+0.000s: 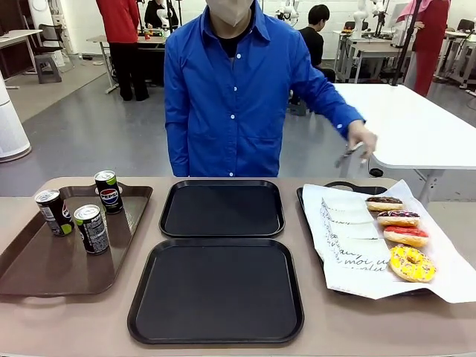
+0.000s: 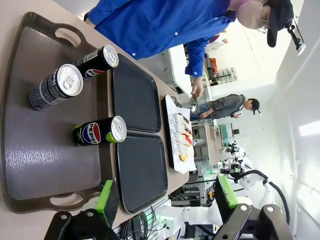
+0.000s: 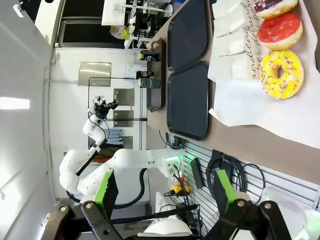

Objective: Set up donuts and drinks on trays.
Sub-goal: Pick up one Pepsi coke and place it on the Flat Tray.

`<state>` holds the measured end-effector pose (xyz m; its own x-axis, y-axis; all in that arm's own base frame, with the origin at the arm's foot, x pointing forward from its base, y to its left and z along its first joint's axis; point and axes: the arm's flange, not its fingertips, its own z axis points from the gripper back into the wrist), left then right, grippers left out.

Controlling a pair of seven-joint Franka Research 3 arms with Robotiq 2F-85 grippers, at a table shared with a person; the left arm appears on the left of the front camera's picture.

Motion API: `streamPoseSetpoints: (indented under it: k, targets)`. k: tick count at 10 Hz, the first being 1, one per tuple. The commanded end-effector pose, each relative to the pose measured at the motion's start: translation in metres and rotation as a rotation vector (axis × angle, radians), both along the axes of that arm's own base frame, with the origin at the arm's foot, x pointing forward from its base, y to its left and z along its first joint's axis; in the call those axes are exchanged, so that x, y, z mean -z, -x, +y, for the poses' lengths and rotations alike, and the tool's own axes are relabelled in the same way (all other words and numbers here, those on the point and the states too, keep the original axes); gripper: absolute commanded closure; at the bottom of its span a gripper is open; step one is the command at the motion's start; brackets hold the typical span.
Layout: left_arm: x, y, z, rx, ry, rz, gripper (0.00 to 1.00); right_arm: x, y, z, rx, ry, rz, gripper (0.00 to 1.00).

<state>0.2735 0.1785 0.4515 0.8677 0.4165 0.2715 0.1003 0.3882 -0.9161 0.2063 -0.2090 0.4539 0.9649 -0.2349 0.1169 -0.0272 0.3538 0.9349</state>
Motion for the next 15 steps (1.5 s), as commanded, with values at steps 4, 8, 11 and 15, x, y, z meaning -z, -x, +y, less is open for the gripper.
streamPoseSetpoints:
  k: [4, 8, 11, 15]
  targets:
    - [0.0, 0.0, 0.002, -0.007, -0.002, -0.008, 0.0, 0.001, 0.001, -0.003, -0.003, -0.019, -0.026, 0.0]
    - [0.0, 0.0, 0.002, -0.007, -0.002, -0.008, 0.0, 0.001, 0.001, -0.003, -0.003, -0.019, -0.026, 0.0]
    - [-0.019, 0.002, -0.007, 0.048, -0.132, 0.009, 0.0, 0.001, 0.001, -0.003, -0.003, -0.019, -0.026, 0.0]
    - [-0.084, -0.044, -0.073, 0.191, -0.587, 0.157, 0.0, 0.001, 0.001, -0.003, -0.003, -0.019, -0.026, 0.0]
